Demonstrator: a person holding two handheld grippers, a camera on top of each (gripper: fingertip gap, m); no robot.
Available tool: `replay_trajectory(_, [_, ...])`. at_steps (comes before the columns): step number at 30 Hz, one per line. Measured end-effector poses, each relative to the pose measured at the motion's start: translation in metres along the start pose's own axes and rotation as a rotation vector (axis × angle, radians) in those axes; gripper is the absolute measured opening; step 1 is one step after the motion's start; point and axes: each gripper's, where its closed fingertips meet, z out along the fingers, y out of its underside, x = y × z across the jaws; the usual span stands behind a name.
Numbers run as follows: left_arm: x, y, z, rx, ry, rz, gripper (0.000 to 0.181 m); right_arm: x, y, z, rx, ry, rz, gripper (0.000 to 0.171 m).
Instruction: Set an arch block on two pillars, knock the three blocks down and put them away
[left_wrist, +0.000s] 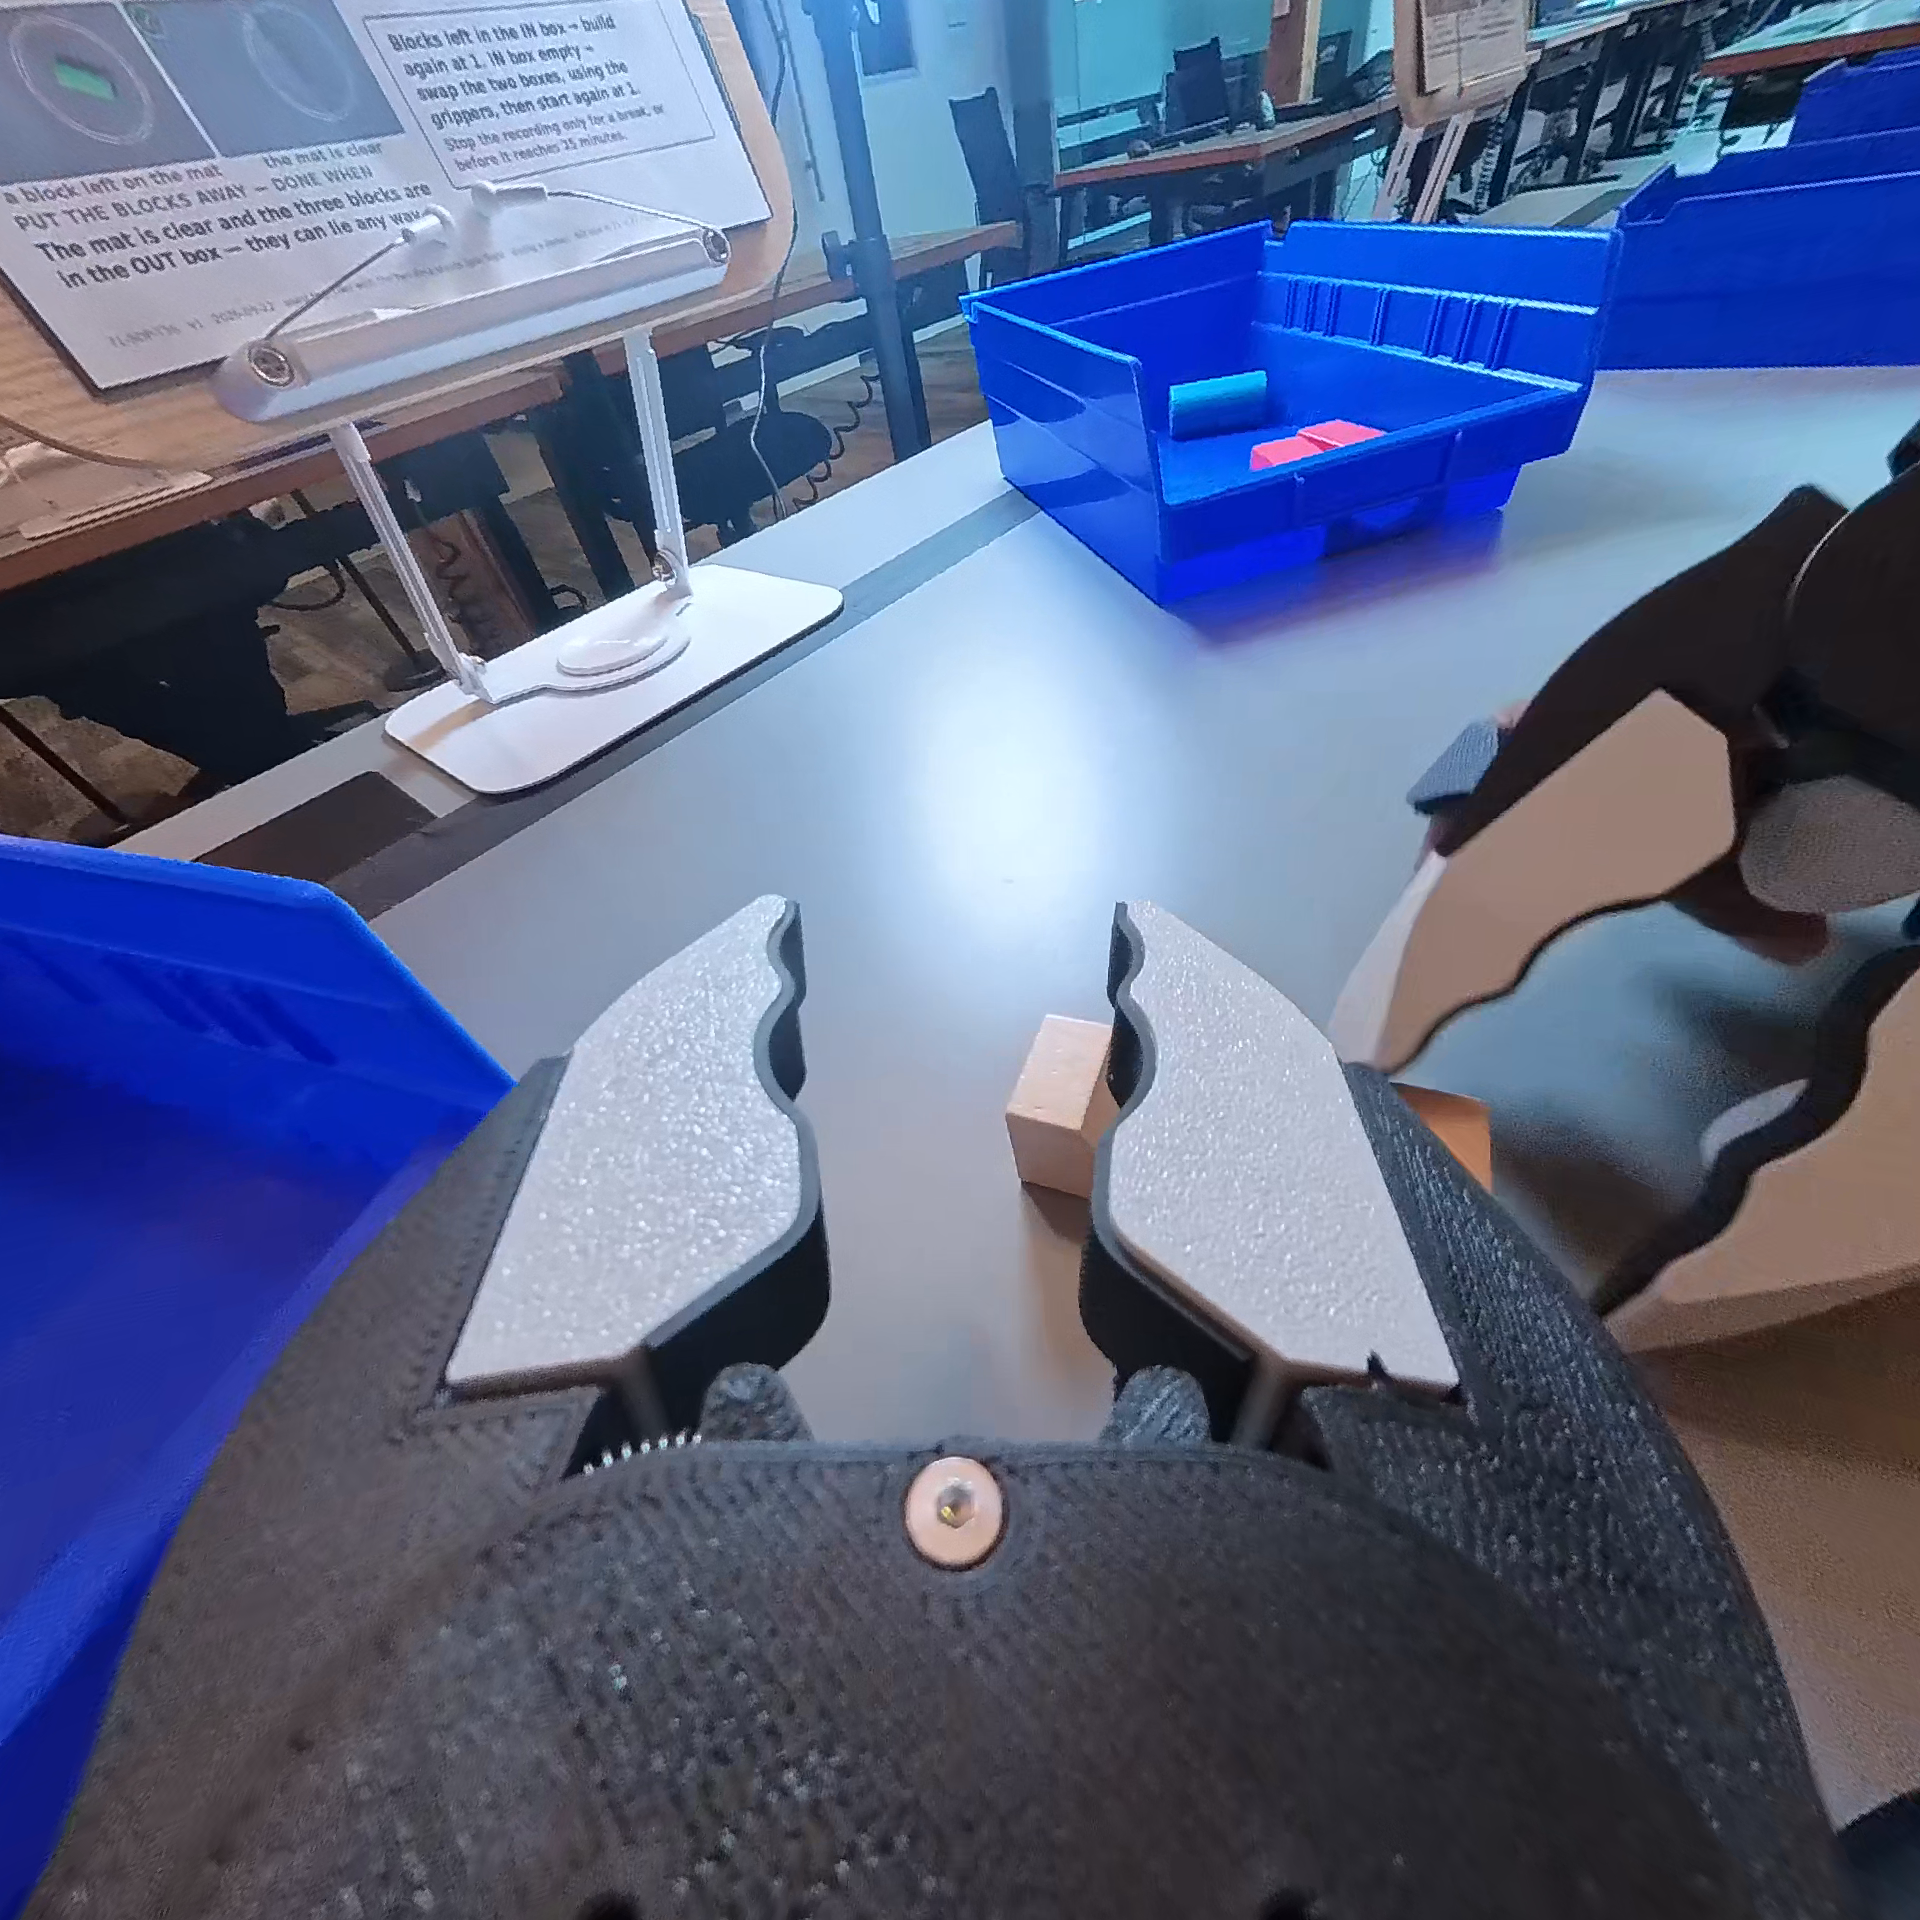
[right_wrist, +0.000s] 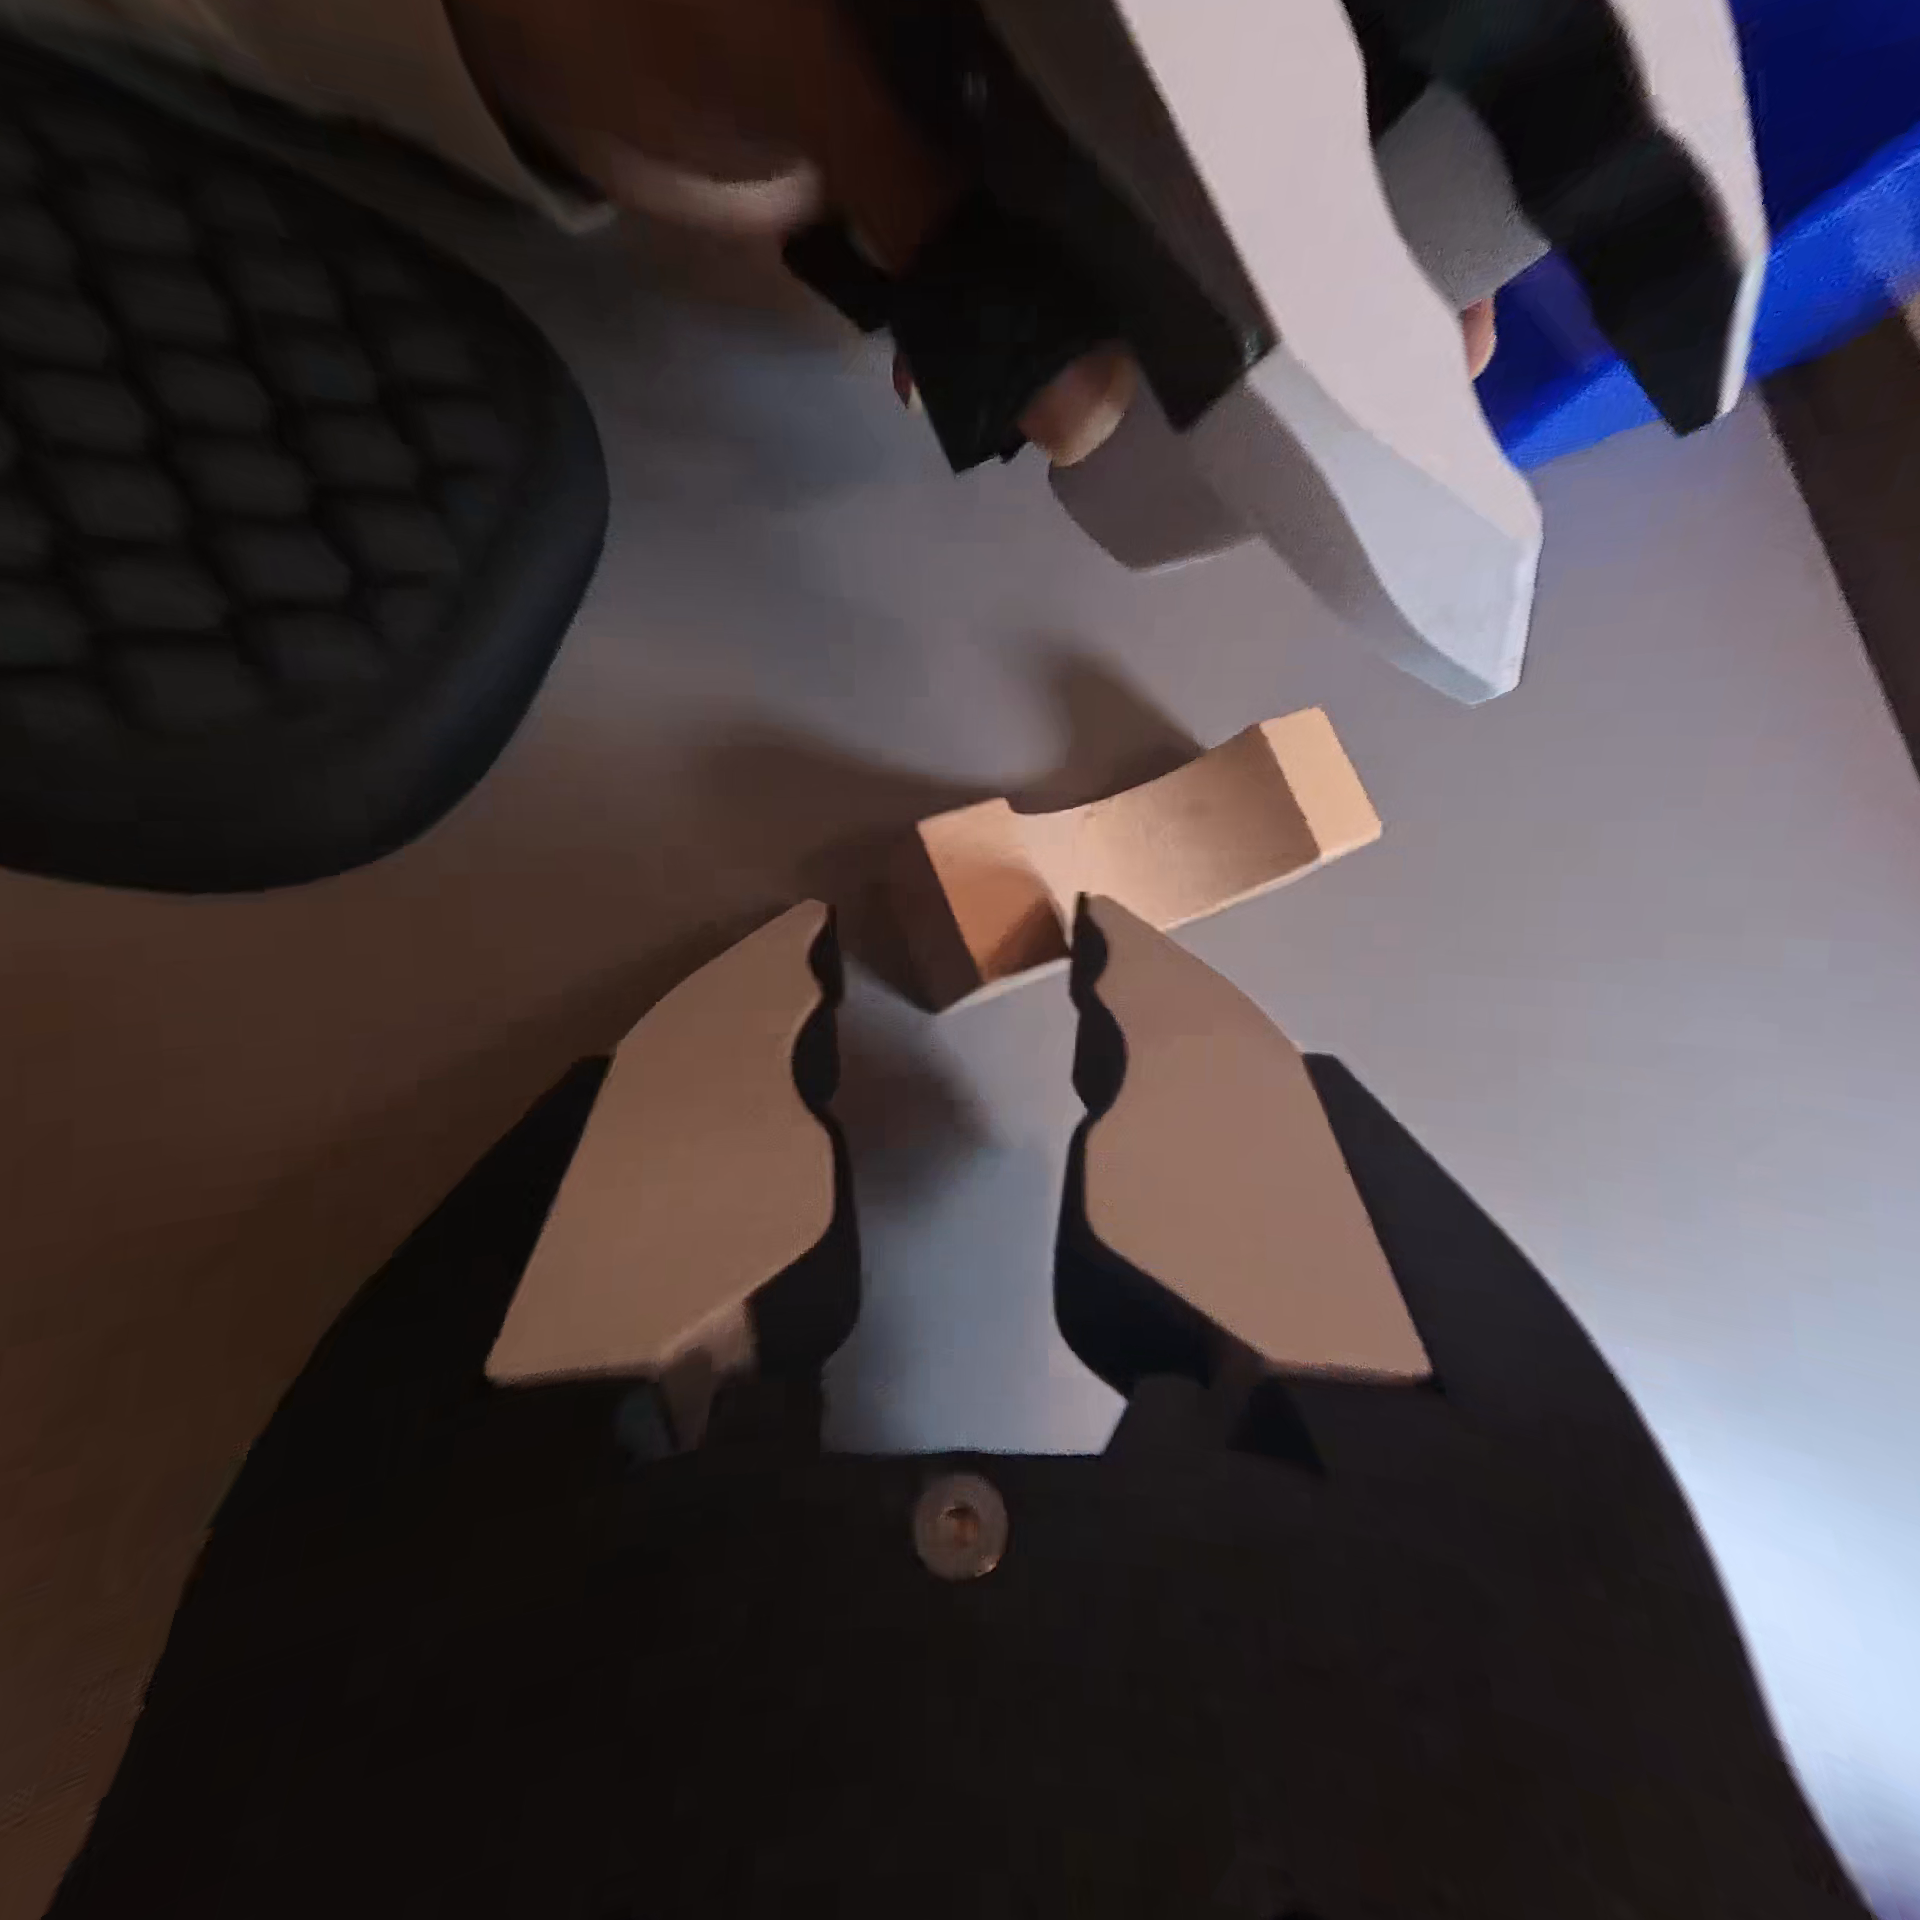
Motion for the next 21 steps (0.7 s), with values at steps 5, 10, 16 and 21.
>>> replay_trajectory(5, [0.002,-0.002,-0.001,0.003,0.003,0.007,0.057,0.004,-0.005,-0.002,0.055,-0.012,-0.013,0.024])
replay_trajectory(10, [0.0,-0.005,-0.002,0.014,-0.005,0.005,0.057,0.05,-0.02,-0.044,0.138,0.179,-0.015,0.022])
replay_trajectory(16, [0.003,0.0,0.0,0.001,0.005,0.006,0.056,0.153,0.021,-0.126,0.124,0.531,0.102,0.022])
replay_trajectory(21, [0.007,0.005,0.003,-0.017,0.019,0.013,0.056,0.216,0.094,-0.164,0.034,0.707,0.297,0.022])
